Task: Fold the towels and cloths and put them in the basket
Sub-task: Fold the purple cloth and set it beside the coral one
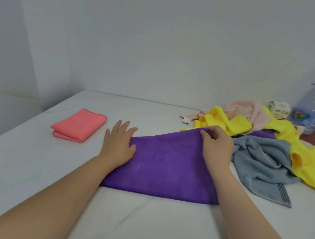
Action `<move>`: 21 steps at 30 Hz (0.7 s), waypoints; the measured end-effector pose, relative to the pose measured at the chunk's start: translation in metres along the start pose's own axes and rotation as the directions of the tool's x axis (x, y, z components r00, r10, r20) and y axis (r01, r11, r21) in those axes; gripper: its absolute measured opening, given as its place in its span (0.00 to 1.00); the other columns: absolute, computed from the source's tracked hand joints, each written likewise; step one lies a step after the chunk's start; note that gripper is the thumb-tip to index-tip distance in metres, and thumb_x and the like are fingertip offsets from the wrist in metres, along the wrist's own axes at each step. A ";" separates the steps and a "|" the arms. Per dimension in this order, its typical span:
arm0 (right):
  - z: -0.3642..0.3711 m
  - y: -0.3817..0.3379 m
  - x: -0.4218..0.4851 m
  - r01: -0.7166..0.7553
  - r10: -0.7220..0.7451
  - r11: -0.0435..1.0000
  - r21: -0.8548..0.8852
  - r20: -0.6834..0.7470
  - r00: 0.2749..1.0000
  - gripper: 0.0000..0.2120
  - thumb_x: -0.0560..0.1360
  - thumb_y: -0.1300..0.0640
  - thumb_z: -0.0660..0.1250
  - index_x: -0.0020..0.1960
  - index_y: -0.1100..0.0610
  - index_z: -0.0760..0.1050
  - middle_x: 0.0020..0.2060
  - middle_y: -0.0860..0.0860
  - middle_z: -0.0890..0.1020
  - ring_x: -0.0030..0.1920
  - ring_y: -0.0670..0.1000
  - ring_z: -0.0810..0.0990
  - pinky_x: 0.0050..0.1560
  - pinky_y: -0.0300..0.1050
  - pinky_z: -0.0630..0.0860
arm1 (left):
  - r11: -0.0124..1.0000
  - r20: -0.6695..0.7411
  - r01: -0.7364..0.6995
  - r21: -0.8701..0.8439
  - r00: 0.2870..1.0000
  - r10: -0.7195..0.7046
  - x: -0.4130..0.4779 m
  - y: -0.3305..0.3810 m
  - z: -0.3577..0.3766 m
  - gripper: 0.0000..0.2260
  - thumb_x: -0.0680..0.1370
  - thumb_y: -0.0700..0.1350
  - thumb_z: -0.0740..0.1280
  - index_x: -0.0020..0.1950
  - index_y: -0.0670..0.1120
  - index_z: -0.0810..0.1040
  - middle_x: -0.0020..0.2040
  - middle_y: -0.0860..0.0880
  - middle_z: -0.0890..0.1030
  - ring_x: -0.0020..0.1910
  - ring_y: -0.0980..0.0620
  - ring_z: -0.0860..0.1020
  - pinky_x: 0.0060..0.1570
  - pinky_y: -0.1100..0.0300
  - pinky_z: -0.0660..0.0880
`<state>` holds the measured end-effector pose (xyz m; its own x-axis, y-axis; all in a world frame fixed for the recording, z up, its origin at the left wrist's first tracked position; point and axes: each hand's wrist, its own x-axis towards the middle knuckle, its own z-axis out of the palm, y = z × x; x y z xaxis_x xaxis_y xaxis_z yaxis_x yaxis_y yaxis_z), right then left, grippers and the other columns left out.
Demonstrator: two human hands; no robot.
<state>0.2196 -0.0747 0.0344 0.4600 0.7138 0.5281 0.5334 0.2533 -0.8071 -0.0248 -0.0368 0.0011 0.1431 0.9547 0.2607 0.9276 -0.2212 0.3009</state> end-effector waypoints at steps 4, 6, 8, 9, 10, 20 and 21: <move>-0.005 -0.038 -0.001 0.085 -0.087 0.995 0.052 0.040 0.995 0.05 0.73 0.62 0.68 0.40 0.54 0.79 0.34 0.40 0.78 0.38 0.40 0.75 0.41 0.25 0.66 | 0.797 0.021 -0.031 -0.603 0.998 0.055 0.006 0.038 -0.038 0.21 0.76 0.40 0.65 0.69 0.50 0.70 0.69 0.53 0.71 0.68 0.57 0.67 0.62 0.65 0.62; -0.008 -0.054 -0.002 0.120 -0.124 0.991 0.062 0.056 0.991 0.05 0.72 0.63 0.69 0.40 0.55 0.80 0.34 0.42 0.78 0.38 0.41 0.75 0.41 0.24 0.66 | 0.760 0.063 -0.122 -0.639 0.976 0.210 0.008 0.058 -0.059 0.21 0.75 0.40 0.68 0.68 0.50 0.72 0.65 0.55 0.75 0.63 0.61 0.71 0.59 0.67 0.65; -0.010 -0.069 -0.001 0.154 -0.158 0.986 0.062 0.075 0.985 0.06 0.72 0.63 0.70 0.39 0.54 0.79 0.33 0.41 0.79 0.38 0.41 0.76 0.41 0.24 0.67 | 0.770 0.062 -0.206 -0.604 0.951 0.303 0.010 0.074 -0.078 0.17 0.74 0.40 0.69 0.62 0.50 0.76 0.59 0.56 0.79 0.58 0.62 0.74 0.55 0.68 0.69; -0.011 -0.076 0.000 0.165 -0.171 0.984 0.068 0.088 0.981 0.06 0.71 0.63 0.70 0.38 0.53 0.79 0.33 0.40 0.79 0.38 0.39 0.76 0.40 0.24 0.67 | 0.772 0.050 -0.229 -0.593 0.946 0.319 0.011 0.080 -0.086 0.14 0.73 0.40 0.69 0.58 0.50 0.79 0.56 0.55 0.80 0.56 0.61 0.76 0.53 0.68 0.71; -0.011 -0.081 0.001 0.175 -0.182 0.981 0.079 0.098 0.978 0.07 0.71 0.64 0.70 0.38 0.53 0.79 0.32 0.39 0.79 0.37 0.37 0.76 0.40 0.24 0.67 | 0.771 0.037 -0.242 -0.590 0.945 0.326 0.012 0.085 -0.095 0.11 0.73 0.39 0.69 0.54 0.49 0.80 0.53 0.54 0.81 0.54 0.59 0.78 0.52 0.66 0.73; -0.040 -0.118 0.004 0.011 -0.073 0.984 0.180 0.339 0.938 0.03 0.71 0.55 0.73 0.43 0.53 0.80 0.37 0.50 0.84 0.33 0.43 0.80 0.34 0.34 0.76 | 0.769 -0.080 -0.262 -0.582 0.960 0.267 0.004 0.097 -0.144 0.03 0.74 0.42 0.69 0.42 0.45 0.81 0.41 0.47 0.83 0.39 0.53 0.78 0.44 0.56 0.76; -0.046 -0.118 0.005 -0.028 -0.028 0.991 0.134 0.396 0.918 0.05 0.71 0.52 0.73 0.44 0.52 0.80 0.37 0.49 0.84 0.34 0.42 0.81 0.34 0.34 0.77 | 0.773 -0.113 -0.262 -0.578 0.964 0.242 0.004 0.096 -0.147 0.03 0.75 0.42 0.68 0.42 0.45 0.81 0.42 0.46 0.83 0.40 0.53 0.78 0.45 0.56 0.76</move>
<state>0.1916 -0.1307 0.1444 0.1259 0.9066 0.4027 0.4203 0.3189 -0.8495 0.0137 -0.0837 0.1658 0.3234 0.8438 0.4282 0.4800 -0.5363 0.6943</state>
